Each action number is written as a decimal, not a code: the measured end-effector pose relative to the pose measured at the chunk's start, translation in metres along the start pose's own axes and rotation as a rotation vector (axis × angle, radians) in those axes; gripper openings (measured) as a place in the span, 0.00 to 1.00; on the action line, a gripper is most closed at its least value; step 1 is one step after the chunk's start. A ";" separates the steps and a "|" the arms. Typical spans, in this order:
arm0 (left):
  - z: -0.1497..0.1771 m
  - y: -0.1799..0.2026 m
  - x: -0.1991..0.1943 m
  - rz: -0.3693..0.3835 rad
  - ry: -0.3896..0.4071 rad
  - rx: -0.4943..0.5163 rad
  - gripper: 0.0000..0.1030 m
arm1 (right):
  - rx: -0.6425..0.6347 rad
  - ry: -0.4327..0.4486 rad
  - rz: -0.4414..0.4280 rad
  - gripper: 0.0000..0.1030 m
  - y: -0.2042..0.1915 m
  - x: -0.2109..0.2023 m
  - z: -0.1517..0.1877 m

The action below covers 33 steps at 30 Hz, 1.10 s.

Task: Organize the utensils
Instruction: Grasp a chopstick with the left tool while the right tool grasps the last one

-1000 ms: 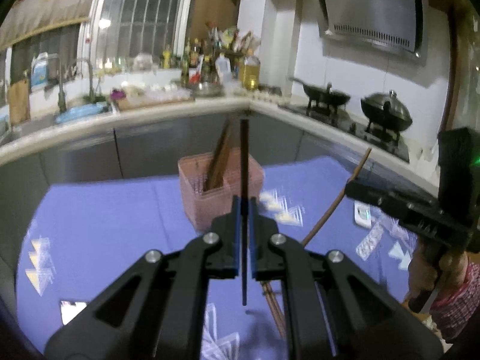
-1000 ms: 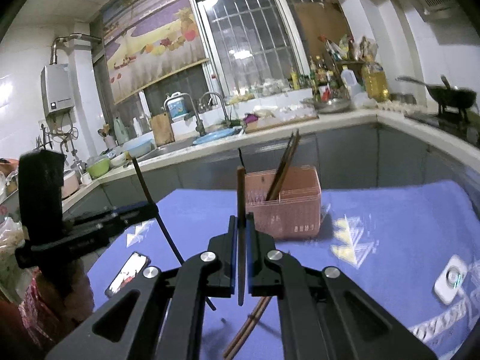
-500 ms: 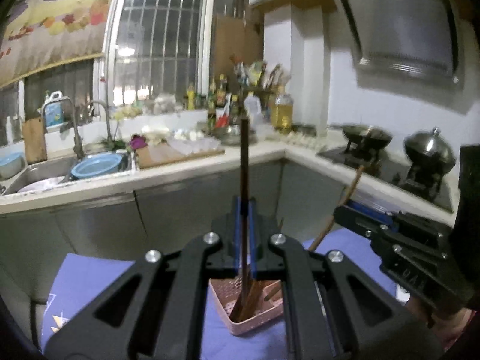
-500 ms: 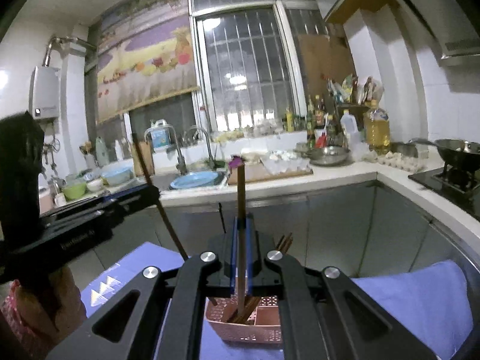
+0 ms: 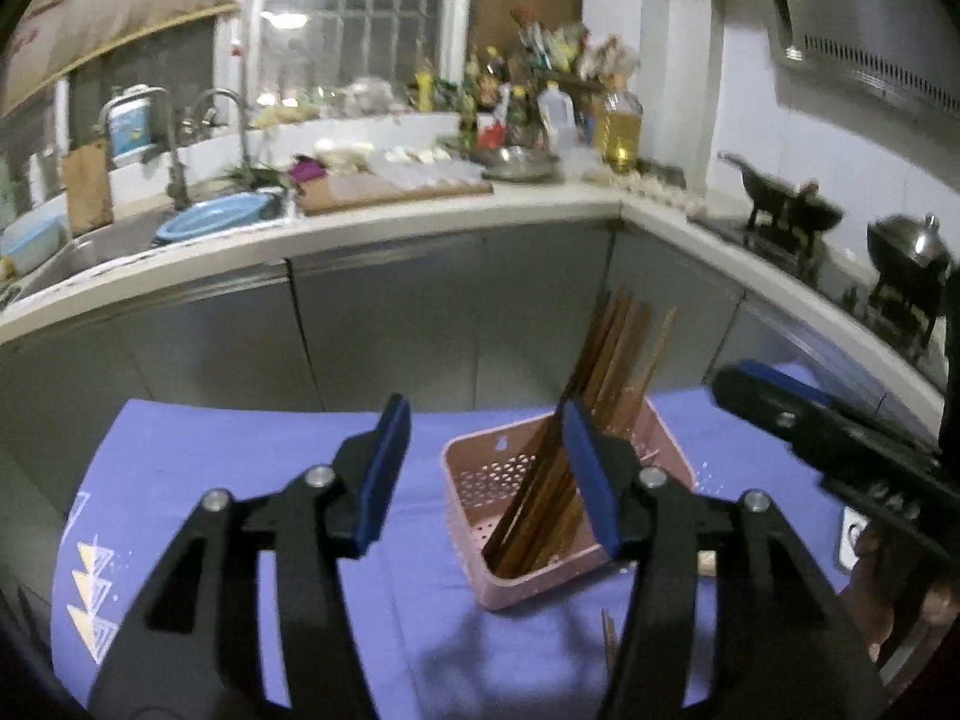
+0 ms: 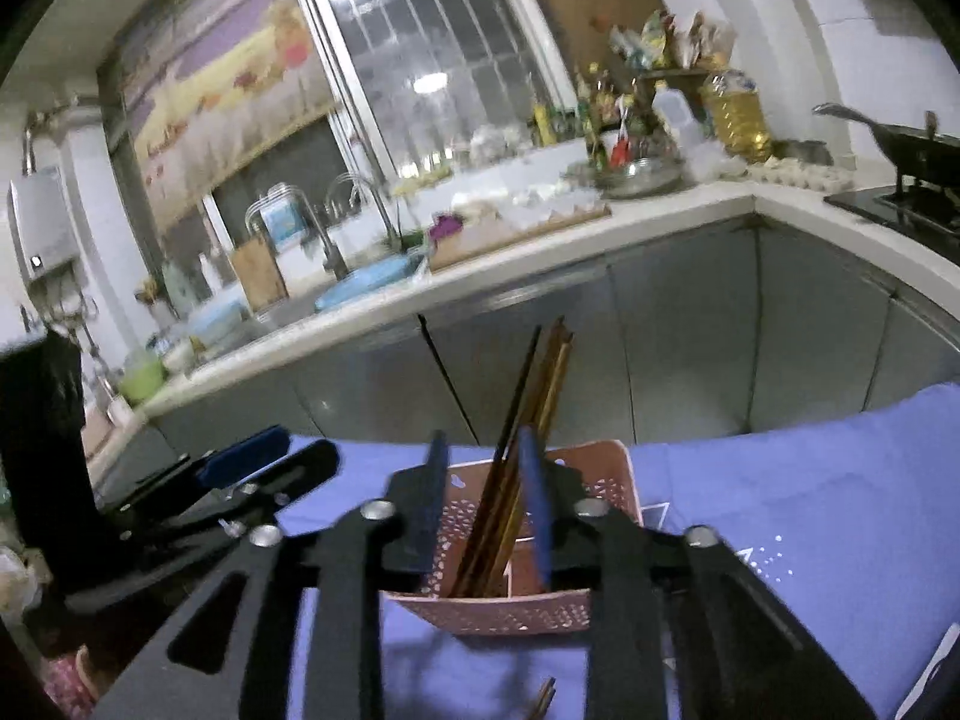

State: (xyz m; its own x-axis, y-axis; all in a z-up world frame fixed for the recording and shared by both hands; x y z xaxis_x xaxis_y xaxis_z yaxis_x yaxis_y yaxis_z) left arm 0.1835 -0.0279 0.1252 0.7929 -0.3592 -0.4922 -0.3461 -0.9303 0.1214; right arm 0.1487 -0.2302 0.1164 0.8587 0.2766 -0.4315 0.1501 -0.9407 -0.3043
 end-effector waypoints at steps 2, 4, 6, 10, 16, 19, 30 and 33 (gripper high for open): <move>0.011 -0.003 -0.022 0.014 0.029 -0.014 0.52 | 0.018 0.018 -0.006 0.30 0.005 -0.020 0.014; 0.038 -0.003 -0.043 0.039 0.030 -0.011 0.52 | 0.040 -0.005 -0.003 0.30 0.013 -0.037 0.039; 0.070 -0.001 -0.052 0.066 -0.009 -0.001 0.52 | 0.035 -0.114 0.021 0.30 0.018 -0.041 0.084; 0.141 0.005 -0.054 0.117 -0.145 0.001 0.45 | -0.026 -0.309 0.083 0.20 0.014 -0.034 0.164; 0.203 0.015 -0.051 0.179 -0.284 -0.040 0.44 | -0.076 -0.425 0.092 0.18 -0.006 -0.035 0.223; 0.217 0.016 -0.051 0.189 -0.316 -0.063 0.44 | -0.070 -0.455 0.078 0.18 -0.010 -0.031 0.227; 0.227 0.017 -0.058 0.181 -0.333 -0.067 0.44 | -0.144 -0.441 0.212 0.17 -0.011 -0.032 0.233; 0.227 0.025 -0.053 0.186 -0.344 -0.055 0.44 | -0.133 -0.418 0.194 0.17 -0.012 -0.038 0.229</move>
State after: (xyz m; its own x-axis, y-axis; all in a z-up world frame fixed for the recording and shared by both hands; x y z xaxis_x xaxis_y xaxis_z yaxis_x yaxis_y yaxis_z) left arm 0.0187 -0.0149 -0.0417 0.5020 -0.4848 -0.7162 -0.4329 -0.8577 0.2772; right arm 0.0021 -0.1844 -0.0581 0.6104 0.1230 -0.7825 0.0917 -0.9922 -0.0844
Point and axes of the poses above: each gripper's, at about its wrist camera, not at the fingertips, and x roughly the way its jaws point, y to its right, z to its underside, the point moved 1 cm from there along x, roughly the way its jaws point, and after that the axes turned 6 degrees about z, right-handed, at the moved point
